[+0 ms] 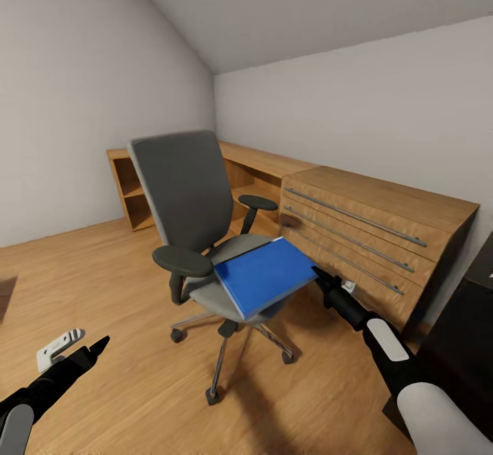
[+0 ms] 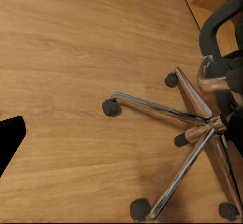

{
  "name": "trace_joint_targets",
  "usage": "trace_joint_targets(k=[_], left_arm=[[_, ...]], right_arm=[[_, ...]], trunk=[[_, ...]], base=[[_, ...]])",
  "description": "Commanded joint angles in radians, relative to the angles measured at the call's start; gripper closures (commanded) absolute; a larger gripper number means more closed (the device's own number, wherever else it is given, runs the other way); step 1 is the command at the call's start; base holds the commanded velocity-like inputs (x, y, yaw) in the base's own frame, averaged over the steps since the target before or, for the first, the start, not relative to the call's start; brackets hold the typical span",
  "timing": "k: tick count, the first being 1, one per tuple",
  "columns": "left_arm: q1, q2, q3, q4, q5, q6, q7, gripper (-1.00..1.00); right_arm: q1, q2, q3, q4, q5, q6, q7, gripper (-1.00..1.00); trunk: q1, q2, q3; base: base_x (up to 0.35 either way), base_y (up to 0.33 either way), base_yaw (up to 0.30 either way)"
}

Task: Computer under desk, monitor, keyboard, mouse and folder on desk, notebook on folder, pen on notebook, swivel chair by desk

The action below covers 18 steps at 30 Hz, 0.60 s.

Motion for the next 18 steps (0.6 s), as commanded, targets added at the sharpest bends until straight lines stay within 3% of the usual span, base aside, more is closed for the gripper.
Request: trace_joint_targets(k=[1, 8, 11, 13, 14, 15, 18], left_arm=[[-0.001, 0.0, 0.002, 0.0, 0.0, 0.006, -0.005, -1.0], [-0.001, 0.0, 0.001, 0.016, -0.002, 0.006, 0.022, -1.0], [-0.001, 0.0, -0.001, 0.017, -0.002, 0.006, 0.038, -1.0], [-0.001, 0.0, -0.002, 0.017, -0.002, 0.006, 0.041, -1.0], [-0.001, 0.0, -0.002, 0.017, -0.002, 0.006, 0.042, -1.0], [-0.001, 0.0, -0.002, 0.018, -0.002, 0.006, 0.044, -1.0], [-0.001, -0.001, -0.004, 0.018, -0.002, 0.006, 0.045, -1.0]], right_arm=[[0.0, 0.0, -0.002, -0.007, -0.003, 0.006, 0.0, 1.0], [-0.001, -0.002, -0.003, -0.04, 0.0, -0.034, -0.001, 1.0], [-0.001, -0.002, -0.002, -0.042, 0.004, -0.078, -0.012, 1.0], [0.0, -0.001, -0.001, -0.042, 0.022, -0.107, -0.029, 1.0], [0.0, -0.001, -0.001, -0.042, 0.041, -0.13, -0.039, 1.0], [0.0, 0.001, 0.0, -0.043, 0.086, -0.181, -0.056, 1.0], [0.0, 0.001, -0.001, -0.043, 0.124, -0.235, -0.065, 1.0]], trunk=[[-0.005, 0.007, 0.002], [-0.031, 0.056, 0.024], [-0.043, 0.077, 0.034], [-0.051, 0.091, 0.04], [-0.054, 0.098, 0.043], [-0.058, 0.105, 0.046], [-0.07, 0.126, 0.056]], base=[[-0.308, 0.0, 0.0], [-0.33, 0.0, 0.0], [-0.15, 0.0, 0.0], [-0.049, 0.0, 0.0], [-0.028, 0.0, 0.0], [-0.011, 0.0, 0.0], [-0.006, 0.0, 0.0]])
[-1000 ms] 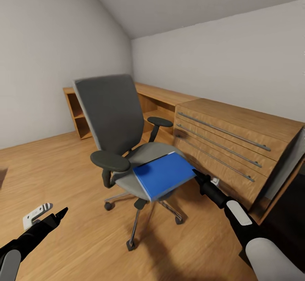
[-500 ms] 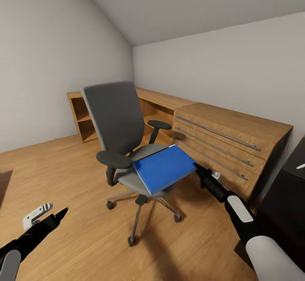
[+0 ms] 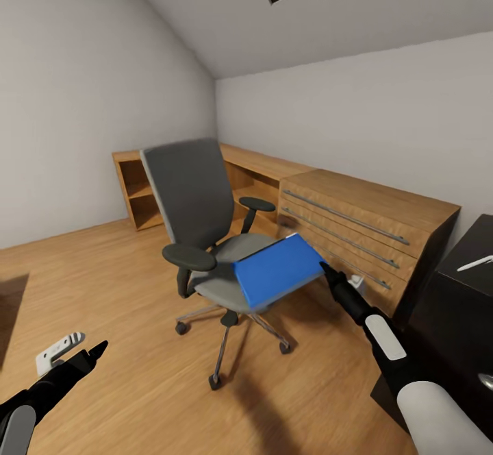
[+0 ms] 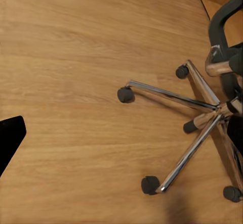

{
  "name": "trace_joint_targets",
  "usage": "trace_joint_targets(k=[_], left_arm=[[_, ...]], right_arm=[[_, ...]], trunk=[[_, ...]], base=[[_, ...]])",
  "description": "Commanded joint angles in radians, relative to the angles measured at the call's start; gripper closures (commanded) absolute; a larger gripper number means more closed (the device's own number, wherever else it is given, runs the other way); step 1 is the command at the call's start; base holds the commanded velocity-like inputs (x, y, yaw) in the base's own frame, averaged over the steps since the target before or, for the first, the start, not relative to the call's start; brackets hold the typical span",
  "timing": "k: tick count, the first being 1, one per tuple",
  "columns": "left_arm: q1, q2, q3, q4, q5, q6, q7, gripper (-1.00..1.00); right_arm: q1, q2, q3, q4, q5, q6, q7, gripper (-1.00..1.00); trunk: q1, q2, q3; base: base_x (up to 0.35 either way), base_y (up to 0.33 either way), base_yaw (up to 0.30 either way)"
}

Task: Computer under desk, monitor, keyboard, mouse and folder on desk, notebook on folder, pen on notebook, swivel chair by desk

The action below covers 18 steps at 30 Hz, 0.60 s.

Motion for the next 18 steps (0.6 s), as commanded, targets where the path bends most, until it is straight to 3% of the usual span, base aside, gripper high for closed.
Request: trace_joint_targets(k=[1, 7, 11, 13, 16, 18], left_arm=[[-0.001, 0.0, 0.001, -0.001, 0.003, 0.006, -0.001, -1.0], [-0.001, -0.001, 0.001, -0.001, 0.003, 0.005, -0.001, -1.0], [-0.001, -0.001, 0.001, 0.001, 0.003, 0.005, 0.0, -1.0], [-0.001, -0.001, 0.0, 0.004, 0.003, 0.004, 0.001, -1.0], [-0.001, -0.001, -0.004, 0.012, 0.003, 0.004, 0.001, -1.0], [-0.001, -0.001, -0.011, 0.014, 0.003, 0.004, 0.001, -1.0]], right_arm=[[0.0, 0.0, -0.002, 0.0, -0.005, 0.001, 0.001, 1.0], [0.0, 0.001, -0.003, -0.013, 0.011, -0.028, -0.008, 1.0], [0.002, 0.01, -0.003, -0.061, 0.019, -0.041, -0.087, 1.0], [0.011, 0.017, -0.004, -0.1, 0.037, -0.067, -0.134, 1.0], [0.08, 0.034, -0.003, -0.225, 0.102, -0.142, -0.215, 1.0], [0.132, 0.059, -0.003, -0.336, 0.141, -0.19, -0.27, 1.0]], trunk=[[-0.004, 0.007, 0.002], [-0.027, 0.049, 0.021], [-0.042, 0.077, 0.034], [-0.05, 0.091, 0.04], [-0.062, 0.112, 0.049], [-0.069, 0.126, 0.056]], base=[[-0.003, 0.0, 0.0], [-0.001, 0.0, 0.0], [0.0, 0.0, 0.0], [0.0, 0.0, 0.0], [0.0, 0.0, 0.0], [0.0, 0.0, 0.0]])
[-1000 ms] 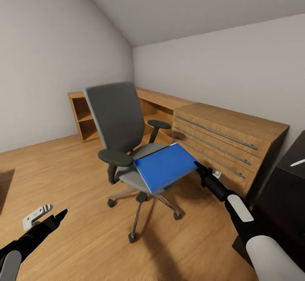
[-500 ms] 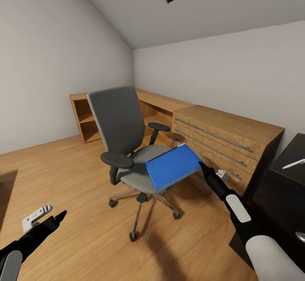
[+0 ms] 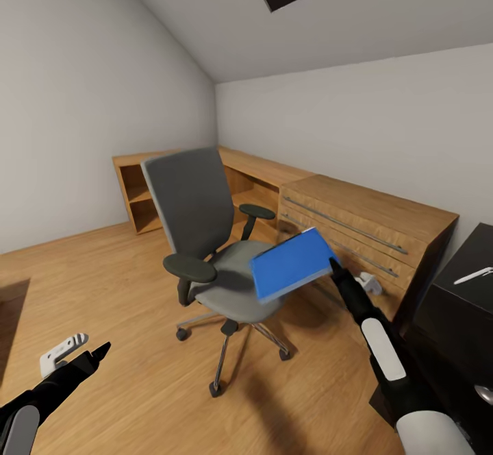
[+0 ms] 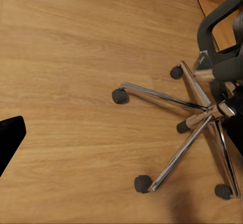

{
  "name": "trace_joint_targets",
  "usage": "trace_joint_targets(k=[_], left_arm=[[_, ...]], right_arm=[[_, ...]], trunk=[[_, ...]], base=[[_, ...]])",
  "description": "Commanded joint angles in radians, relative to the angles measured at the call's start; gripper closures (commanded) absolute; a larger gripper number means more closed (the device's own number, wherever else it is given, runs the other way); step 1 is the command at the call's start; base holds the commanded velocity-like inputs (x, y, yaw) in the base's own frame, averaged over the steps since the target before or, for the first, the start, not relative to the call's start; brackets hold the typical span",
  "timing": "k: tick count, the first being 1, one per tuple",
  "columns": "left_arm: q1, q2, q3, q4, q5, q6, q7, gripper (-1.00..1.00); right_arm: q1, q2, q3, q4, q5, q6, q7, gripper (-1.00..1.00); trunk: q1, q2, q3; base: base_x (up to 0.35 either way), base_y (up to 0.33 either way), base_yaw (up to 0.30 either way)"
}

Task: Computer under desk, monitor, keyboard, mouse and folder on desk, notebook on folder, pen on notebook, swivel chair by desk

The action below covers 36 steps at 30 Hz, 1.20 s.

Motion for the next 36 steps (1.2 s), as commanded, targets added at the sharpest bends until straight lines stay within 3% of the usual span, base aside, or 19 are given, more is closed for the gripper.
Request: trace_joint_targets(k=[1, 2, 5, 8, 11, 22, 27, 28, 29, 32, 34, 36], left_arm=[[-0.001, 0.0, -0.001, 0.0, 0.003, 0.006, -0.001, -1.0], [-0.001, 0.0, -0.004, 0.001, 0.003, 0.006, -0.001, -1.0], [-0.001, 0.0, -0.007, 0.001, 0.003, 0.006, 0.001, -1.0], [-0.001, 0.0, -0.007, 0.001, 0.003, 0.006, 0.014, -1.0], [-0.001, 0.0, -0.009, 0.001, 0.003, 0.006, 0.025, -1.0], [-0.001, -0.001, -0.009, 0.001, 0.004, 0.006, 0.028, -1.0], [-0.001, -0.011, -0.041, 0.02, 0.006, 0.007, 0.046, -1.0], [-0.001, -0.012, -0.048, 0.246, -0.072, 0.003, 0.081, -1.0], [-0.001, -0.012, -0.048, 0.338, -0.137, -0.021, 0.082, -1.0], [-0.001, -0.015, -0.048, 0.416, -0.187, -0.096, 0.082, -1.0], [0.0, -0.028, -0.048, 0.469, -0.215, -0.191, 0.082, -1.0], [0.0, -0.05, -0.048, 0.548, -0.272, -0.353, 0.081, -1.0]], right_arm=[[0.025, 0.013, -0.002, -0.053, 0.003, -0.015, -0.026, 1.0], [0.071, 0.027, -0.003, -0.137, 0.017, -0.052, -0.082, 1.0], [0.116, 0.039, -0.002, -0.226, 0.017, -0.081, -0.147, 1.0], [0.128, 0.05, -0.001, -0.253, 0.014, -0.076, -0.159, 1.0], [0.152, 0.081, -0.002, -0.282, 0.013, -0.074, -0.163, 1.0], [0.162, 0.093, 0.0, -0.302, 0.012, -0.077, -0.162, 1.0], [0.169, 0.113, -0.001, -0.322, 0.013, -0.079, -0.154, 1.0], [0.17, 0.117, 0.0, -0.331, 0.014, -0.079, -0.153, 1.0], [0.17, 0.118, 0.0, -0.332, 0.014, -0.079, -0.154, 1.0], [0.17, 0.119, -0.001, -0.338, 0.013, -0.079, -0.154, 1.0], [0.17, 0.119, -0.001, -0.345, 0.013, -0.078, -0.154, 1.0], [0.17, 0.119, -0.001, -0.351, 0.013, -0.078, -0.155, 1.0]], trunk=[[-0.004, 0.007, 0.002], [-0.008, 0.014, 0.005], [-0.019, 0.035, 0.015], [-0.031, 0.056, 0.024], [-0.042, 0.077, 0.034], [-0.085, 0.154, 0.068], [-0.104, 0.189, 0.084], [-0.108, 0.196, 0.087], [-0.111, 0.203, 0.09], [-0.123, 0.224, 0.099], [-0.131, 0.238, 0.106], [-0.138, 0.252, 0.112]], base=[[0.0, 0.0, 0.0], [0.0, 0.0, 0.0], [0.0, 0.0, 0.0], [0.0, 0.0, 0.0], [0.0, 0.0, 0.0], [0.0, 0.0, 0.0], [0.0, 0.0, 0.0], [0.0, 0.0, 0.0], [0.0, 0.0, 0.0], [0.0, 0.0, 0.0], [0.0, 0.0, 0.0], [0.0, 0.0, 0.0]])
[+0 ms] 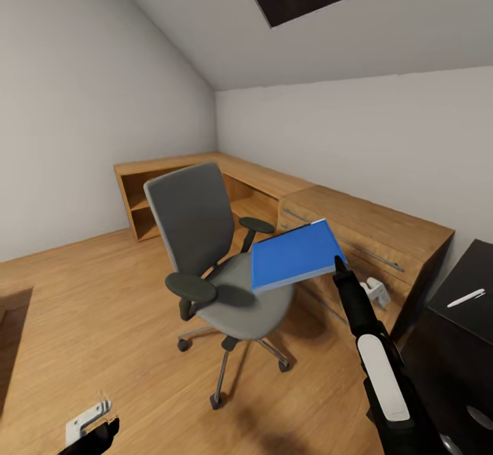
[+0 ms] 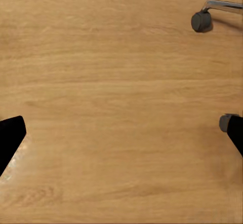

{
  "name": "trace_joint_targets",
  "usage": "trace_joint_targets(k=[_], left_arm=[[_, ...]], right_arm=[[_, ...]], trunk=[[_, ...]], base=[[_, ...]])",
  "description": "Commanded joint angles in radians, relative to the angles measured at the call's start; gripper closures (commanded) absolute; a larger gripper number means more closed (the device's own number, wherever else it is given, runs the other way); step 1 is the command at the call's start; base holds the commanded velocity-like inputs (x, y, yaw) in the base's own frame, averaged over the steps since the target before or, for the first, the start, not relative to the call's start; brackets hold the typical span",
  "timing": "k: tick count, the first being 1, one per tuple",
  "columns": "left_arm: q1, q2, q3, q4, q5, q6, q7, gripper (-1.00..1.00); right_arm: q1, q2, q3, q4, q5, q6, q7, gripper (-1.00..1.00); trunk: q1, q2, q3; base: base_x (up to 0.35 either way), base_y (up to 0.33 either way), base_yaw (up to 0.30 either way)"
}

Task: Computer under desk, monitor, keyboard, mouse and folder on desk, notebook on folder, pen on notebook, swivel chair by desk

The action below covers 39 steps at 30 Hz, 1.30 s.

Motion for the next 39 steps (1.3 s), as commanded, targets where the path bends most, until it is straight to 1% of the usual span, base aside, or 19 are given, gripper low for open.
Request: trace_joint_targets(k=[1, 2, 3, 4, 7, 8, 9, 14, 19, 23, 26, 32, 35, 39], left_arm=[[0.0, -0.004, 0.0, 0.032, -0.02, -0.046, 0.005, -1.0], [0.0, -0.008, 0.0, 0.08, -0.054, -0.102, 0.004, -1.0], [0.0, -0.009, 0.0, 0.095, -0.062, -0.119, 0.004, -1.0], [0.0, -0.01, 0.001, 0.124, -0.073, -0.152, 0.004, -1.0], [0.0, -0.01, 0.001, 0.18, -0.088, -0.236, 0.004, -1.0], [0.0, -0.01, 0.001, 0.188, -0.089, -0.252, 0.004, -1.0], [0.0, -0.011, 0.001, 0.222, -0.094, -0.321, 0.005, -1.0], [0.0, -0.01, 0.001, 0.251, -0.095, -0.348, 0.007, -1.0], [0.0, -0.011, 0.001, 0.273, -0.094, -0.351, 0.009, -1.0], [0.0, -0.011, -0.003, 0.305, -0.095, -0.351, 0.01, -1.0], [0.0, -0.012, -0.004, 0.317, -0.095, -0.351, 0.011, -1.0], [0.0, -0.012, -0.005, 0.325, -0.095, -0.351, 0.012, -1.0], [0.0, -0.012, -0.005, 0.329, -0.096, -0.35, 0.012, -1.0], [0.0, -0.012, -0.01, 0.372, -0.097, -0.348, 0.011, -1.0]], right_arm=[[0.0, 0.0, 0.0, -0.002, -0.011, -0.002, -0.001, 1.0], [0.001, 0.0, 0.0, -0.004, -0.01, -0.002, -0.001, 1.0], [0.002, 0.0, 0.0, -0.005, -0.01, -0.002, -0.001, 1.0], [0.005, -0.001, 0.0, -0.007, -0.01, -0.002, -0.001, 1.0], [0.015, -0.001, 0.0, -0.008, -0.01, -0.002, -0.001, 1.0], [0.016, -0.001, 0.0, -0.009, -0.01, -0.002, -0.001, 1.0], [0.02, -0.001, 0.0, -0.009, -0.01, -0.002, 0.0, 1.0], [0.022, 0.001, 0.001, -0.008, -0.01, -0.002, 0.001, 1.0], [0.022, 0.006, 0.001, -0.01, -0.012, -0.005, -0.006, 1.0], [0.022, 0.013, -0.002, -0.018, -0.025, -0.013, -0.031, 1.0], [0.022, 0.012, -0.005, -0.027, -0.033, -0.017, -0.047, 1.0], [0.022, 0.011, -0.006, -0.031, -0.036, -0.019, -0.054, 1.0], [0.022, 0.01, -0.014, -0.032, -0.038, -0.02, -0.055, 1.0], [0.022, 0.012, -0.047, -0.032, -0.05, -0.02, -0.057, 1.0]], trunk=[[-0.004, 0.007, 0.002], [-0.008, 0.014, 0.005], [-0.012, 0.021, 0.009], [-0.016, 0.028, 0.012], [-0.027, 0.049, 0.021], [-0.031, 0.056, 0.024], [-0.035, 0.063, 0.027], [-0.054, 0.098, 0.043], [-0.073, 0.133, 0.059], [-0.088, 0.161, 0.071], [-0.1, 0.182, 0.081], [-0.123, 0.224, 0.099], [-0.134, 0.245, 0.108], [-0.15, 0.273, 0.116]], base=[[0.0, 0.0, 0.0], [0.0, 0.0, 0.0], [0.0, 0.0, 0.0], [0.0, 0.0, 0.0], [0.0, 0.0, 0.0], [0.0, 0.0, 0.0], [0.0, 0.0, 0.0], [0.0, 0.0, 0.0], [0.0, 0.0, 0.0], [0.0, 0.0, 0.0], [0.0, 0.0, 0.0], [0.0, 0.0, 0.0], [0.0, 0.0, 0.0], [0.0, 0.0, -0.035]])
